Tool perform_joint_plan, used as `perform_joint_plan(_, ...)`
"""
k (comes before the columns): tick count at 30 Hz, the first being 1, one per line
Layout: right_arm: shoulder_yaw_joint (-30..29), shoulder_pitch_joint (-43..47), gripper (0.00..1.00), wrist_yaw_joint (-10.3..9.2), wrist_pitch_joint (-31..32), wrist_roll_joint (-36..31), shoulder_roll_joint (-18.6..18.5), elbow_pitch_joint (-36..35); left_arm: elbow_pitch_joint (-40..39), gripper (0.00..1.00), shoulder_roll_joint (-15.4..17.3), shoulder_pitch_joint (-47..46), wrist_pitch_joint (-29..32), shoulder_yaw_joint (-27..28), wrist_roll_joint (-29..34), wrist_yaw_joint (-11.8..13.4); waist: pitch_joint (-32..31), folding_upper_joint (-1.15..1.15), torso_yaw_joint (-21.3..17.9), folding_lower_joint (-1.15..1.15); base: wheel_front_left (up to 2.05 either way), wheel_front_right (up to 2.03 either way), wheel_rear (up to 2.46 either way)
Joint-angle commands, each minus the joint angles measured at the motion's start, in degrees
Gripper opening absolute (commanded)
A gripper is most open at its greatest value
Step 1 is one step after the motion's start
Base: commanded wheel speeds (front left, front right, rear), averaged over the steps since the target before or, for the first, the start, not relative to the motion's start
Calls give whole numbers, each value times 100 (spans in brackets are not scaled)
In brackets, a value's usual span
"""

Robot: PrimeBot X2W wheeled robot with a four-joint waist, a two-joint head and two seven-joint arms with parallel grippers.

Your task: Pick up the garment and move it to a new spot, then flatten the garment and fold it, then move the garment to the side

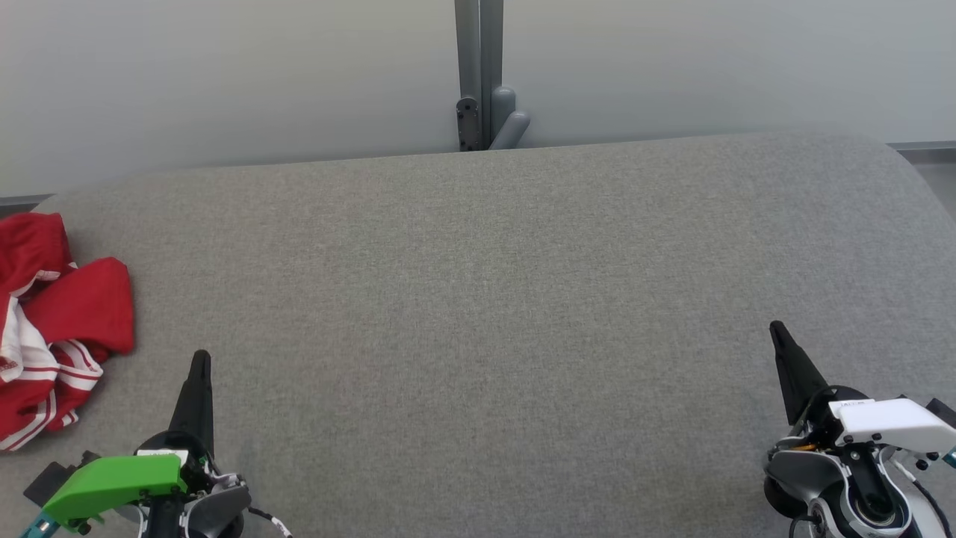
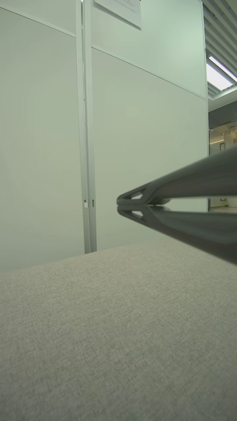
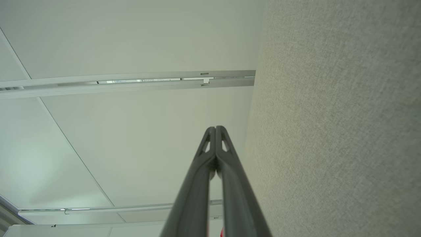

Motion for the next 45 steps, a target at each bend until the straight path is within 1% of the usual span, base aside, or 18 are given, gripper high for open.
perform_joint_plan(1, 5, 4, 100, 0, -2, -6, 3, 18, 17, 100, -3, 6, -5, -4, 3, 1, 0, 0, 0, 0, 0, 0, 0)
perform_joint_plan(3, 15, 64, 100, -1, 0, -2, 37, 130, 131, 100, -21, 85, -7, -22, 0, 13, 0, 0, 0, 0, 0, 0, 0)
perform_joint_plan(8, 115, 41, 100, -1, -119, -121, 7, 131, 195, 100, -14, 60, -138, -71, 115, 12, 6, 0, 3, 0, 0, 0, 0)
perform_joint_plan(15, 327, -39, 100, -1, -326, -421, -106, 193, 272, 100, 29, 17, -304, -105, 507, 9, 14, 0, 7, 0, 0, 0, 0)
perform_joint_plan(16, 362, -70, 100, -1, -384, -568, -126, 213, 282, 100, 28, 3, -356, -86, 726, 9, 18, 0, 8, 0, 0, 0, 0)
perform_joint_plan(18, 382, -95, 100, -1, -439, -758, -137, 234, 295, 100, 25, -6, -406, -86, 964, 8, 22, 0, 8, 0, 0, 0, 0)
perform_joint_plan(19, 388, -115, 100, 0, -494, -959, -135, 255, 305, 100, 21, -15, -456, -87, 1214, 7, 27, 0, 7, 0, 0, 0, 0)
perform_joint_plan(20, 388, -115, 100, 0, -494, -959, -135, 255, 305, 100, 21, -15, -456, -87, 1214, 7, 27, 0, 7, 0, 0, 0, 0)
perform_joint_plan(25, 411, -152, 100, 0, -625, -1447, -111, 290, 291, 100, 14, -31, -574, -98, 1849, 5, 37, 0, 3, 0, 0, 0, 0)
perform_joint_plan(33, 467, -216, 100, 0, -819, -2376, -111, 317, 300, 100, 4, -44, -751, -117, 2859, 1, 47, 0, -7, 0, 0, 0, 0)
perform_joint_plan(45, 551, -288, 100, 1, -1083, -3793, -119, 275, 242, 100, 2, -63, -992, -76, 4038, 10, 68, 0, -20, 0, 0, 0, 0)
